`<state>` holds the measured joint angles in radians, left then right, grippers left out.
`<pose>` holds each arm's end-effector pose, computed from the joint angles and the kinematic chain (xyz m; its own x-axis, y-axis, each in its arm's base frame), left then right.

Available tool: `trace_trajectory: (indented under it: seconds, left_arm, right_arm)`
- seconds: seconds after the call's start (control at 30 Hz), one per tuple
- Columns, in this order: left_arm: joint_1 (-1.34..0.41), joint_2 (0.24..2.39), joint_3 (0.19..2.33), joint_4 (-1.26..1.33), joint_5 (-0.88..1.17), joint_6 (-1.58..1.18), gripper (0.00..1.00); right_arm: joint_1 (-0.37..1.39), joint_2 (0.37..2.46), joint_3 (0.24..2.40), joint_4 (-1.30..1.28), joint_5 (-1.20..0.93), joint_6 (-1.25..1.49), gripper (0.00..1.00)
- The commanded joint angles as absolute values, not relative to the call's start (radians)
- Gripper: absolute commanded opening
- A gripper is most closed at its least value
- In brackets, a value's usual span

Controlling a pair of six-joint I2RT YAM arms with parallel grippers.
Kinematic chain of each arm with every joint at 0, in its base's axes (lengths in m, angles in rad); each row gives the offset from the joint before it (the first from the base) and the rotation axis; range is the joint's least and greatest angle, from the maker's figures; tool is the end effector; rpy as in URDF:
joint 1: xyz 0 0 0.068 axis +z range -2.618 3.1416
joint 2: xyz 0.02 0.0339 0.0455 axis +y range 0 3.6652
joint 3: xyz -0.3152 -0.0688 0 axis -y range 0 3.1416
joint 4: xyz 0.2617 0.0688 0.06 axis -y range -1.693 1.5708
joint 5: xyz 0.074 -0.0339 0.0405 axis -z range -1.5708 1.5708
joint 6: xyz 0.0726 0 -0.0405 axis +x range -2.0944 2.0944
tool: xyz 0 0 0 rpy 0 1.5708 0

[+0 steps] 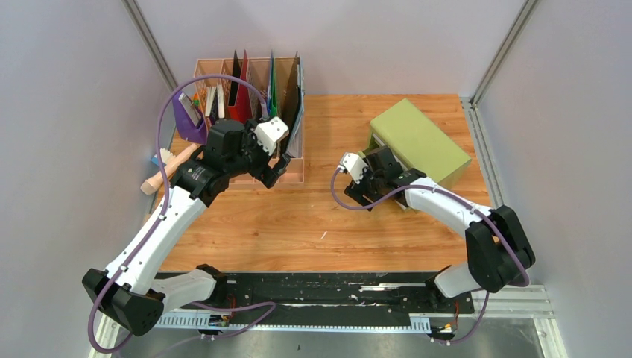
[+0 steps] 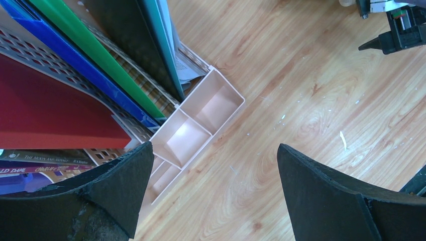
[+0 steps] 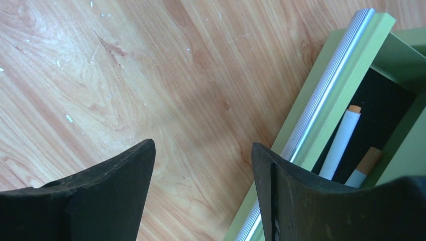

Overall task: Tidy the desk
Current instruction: Close the drawer in the storage box.

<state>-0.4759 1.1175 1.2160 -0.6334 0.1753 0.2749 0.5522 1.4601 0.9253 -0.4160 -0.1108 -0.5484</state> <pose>0.2268 -0.1311 0.4081 -0.2774 0.4437 -0.8521 0.6855 0.7128 0.1480 0.2732 0.1778 0.2261 -0.2910 -0.7879 -0.5427 -0.8528 0.4707 -0.2261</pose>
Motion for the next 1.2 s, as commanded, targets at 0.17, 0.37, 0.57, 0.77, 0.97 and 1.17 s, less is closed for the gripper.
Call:
trace_trajectory:
  seconds: [0.17,0.37,0.57,0.77,0.97,1.17]
  left_arm:
    - [-0.469,1.103,1.219,-0.603,0.194,0.281,1.0]
    - [-0.469,1.103,1.22,-0.604,0.198,0.281,1.0]
    - [-0.469,1.101,1.219,-0.604,0.199,0.282,1.0]
    - [-0.469,1.1,1.218,-0.604,0.198,0.283,1.0]
    - [-0.469,1.099,1.218,-0.604,0.198,0.283,1.0]
    - [-0.467,1.092,1.216,-0.605,0.2,0.285,1.0]
  right_arm:
    - [0.545,1.543,0.949,-0.395,0.036,-0.579,0.71]
    - [0.526,1.557,0.953,-0.388,0.079,-0.572,0.7]
    - [0.54,1.521,0.944,-0.412,-0.044,-0.584,0.7]
    - [0.545,1.541,0.942,-0.416,0.018,-0.603,0.7]
    - [0.525,1.567,0.95,-0.389,0.118,-0.582,0.7]
    - [0.516,1.549,0.944,-0.383,0.084,-0.576,0.7]
